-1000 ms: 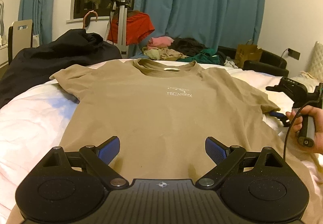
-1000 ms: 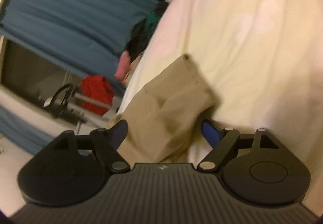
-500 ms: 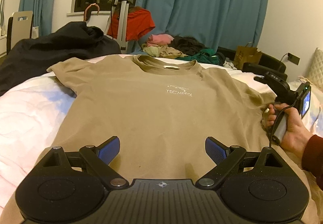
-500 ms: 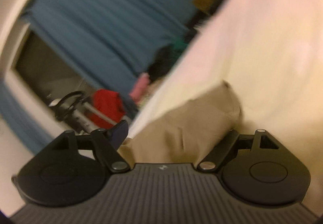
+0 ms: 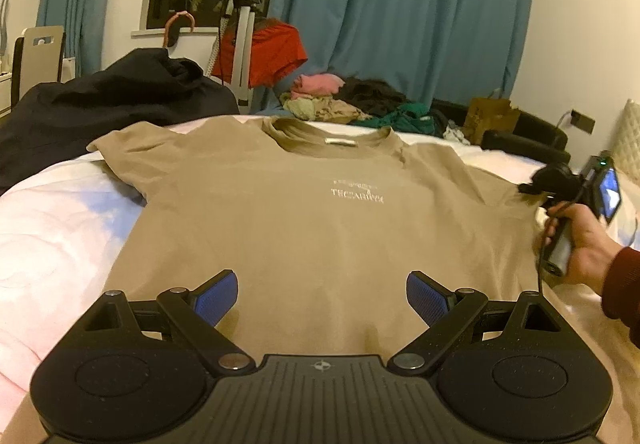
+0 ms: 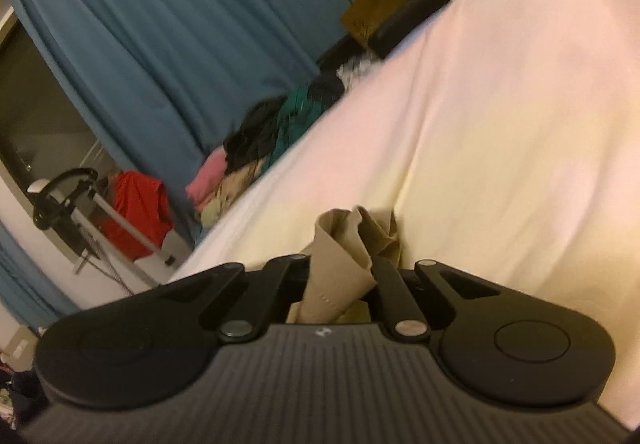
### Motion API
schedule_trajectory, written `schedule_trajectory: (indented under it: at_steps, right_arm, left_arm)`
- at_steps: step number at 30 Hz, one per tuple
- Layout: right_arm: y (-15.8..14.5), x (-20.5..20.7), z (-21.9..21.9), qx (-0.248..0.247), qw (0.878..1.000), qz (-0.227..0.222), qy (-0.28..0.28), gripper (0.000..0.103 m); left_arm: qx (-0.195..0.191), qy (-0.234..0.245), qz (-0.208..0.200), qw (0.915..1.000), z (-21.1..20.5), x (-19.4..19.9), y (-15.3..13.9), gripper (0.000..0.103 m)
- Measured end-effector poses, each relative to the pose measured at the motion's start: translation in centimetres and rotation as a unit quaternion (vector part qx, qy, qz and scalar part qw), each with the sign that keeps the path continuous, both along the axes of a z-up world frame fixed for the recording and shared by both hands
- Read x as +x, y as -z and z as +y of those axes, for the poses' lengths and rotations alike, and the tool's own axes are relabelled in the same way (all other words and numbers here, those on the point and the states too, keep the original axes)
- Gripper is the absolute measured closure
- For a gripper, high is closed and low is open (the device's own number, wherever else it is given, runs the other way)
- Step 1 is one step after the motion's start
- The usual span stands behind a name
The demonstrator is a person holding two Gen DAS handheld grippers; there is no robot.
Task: Fold clothes
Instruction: 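Fold the side edge and sleeve over the T-shirt body with the right gripper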
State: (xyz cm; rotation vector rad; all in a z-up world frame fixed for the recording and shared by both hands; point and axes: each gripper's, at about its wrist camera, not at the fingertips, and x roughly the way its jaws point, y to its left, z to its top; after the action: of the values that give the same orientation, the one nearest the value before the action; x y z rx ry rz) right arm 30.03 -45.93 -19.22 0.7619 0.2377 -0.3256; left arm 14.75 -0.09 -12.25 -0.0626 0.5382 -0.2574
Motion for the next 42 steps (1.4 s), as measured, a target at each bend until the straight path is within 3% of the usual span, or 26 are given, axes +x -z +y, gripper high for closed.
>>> schedule_trajectory:
  at_steps: [7,13,18,23,25,27,28,29,34,38,42]
  right_arm:
    - [-9.1,0.6,5.3,-0.160,0.987,0.007,-0.026,0.098]
    - [-15.1,3.1,15.6,-0.283,0.955,0.030,-0.080,0.098]
    - [-14.3,6.1,25.6,-0.345,0.923,0.050,-0.161,0.098]
    - [-10.9,8.8,33.7,-0.392,0.887,0.084,-0.230,0.096]
    - [-9.4,10.0,35.2,-0.388,0.879,0.110,-0.256,0.094]
    - [-8.7,10.4,35.5,-0.362,0.877,0.118,-0.291,0.057]
    - [-8.7,10.1,35.5,-0.352,0.879,0.113,-0.302,0.018]
    - [-8.9,9.4,35.3,-0.345,0.881,0.102,-0.308,0.000]
    - [-11.8,3.4,34.4,-0.324,0.894,0.064,-0.304,0.000]
    - [-14.2,-4.0,31.5,-0.270,0.920,0.035,-0.281,0.000]
    - [-15.7,-13.1,28.3,-0.230,0.940,0.030,-0.252,0.000]
  left_arm:
    - [0.000,-0.005,-0.044,0.9990,1.3,-0.6,-1.9,0.010]
    - [-0.025,-0.032,-0.043,0.9983,3.8,-0.7,-3.3,0.010]
    - [-0.050,-0.052,-0.014,0.9973,7.1,0.1,-3.3,0.010]
    - [-0.073,-0.068,0.012,0.9949,9.8,1.0,-2.4,0.010]
    - [-0.079,-0.069,0.018,0.9943,10.4,1.4,-1.8,0.010]
    - [-0.079,-0.070,0.028,0.9940,10.7,2.0,-1.1,0.010]
    - [-0.079,-0.070,0.033,0.9939,10.7,2.3,-0.8,0.010]
    - [-0.080,-0.068,0.036,0.9938,10.7,2.5,-0.6,0.010]
    - [-0.077,-0.057,0.037,0.9947,10.0,2.9,-0.2,0.010]
    - [-0.060,-0.048,0.028,0.9966,9.2,2.0,-0.5,0.010]
    - [-0.045,-0.044,0.020,0.9978,8.5,0.9,-1.1,0.010]
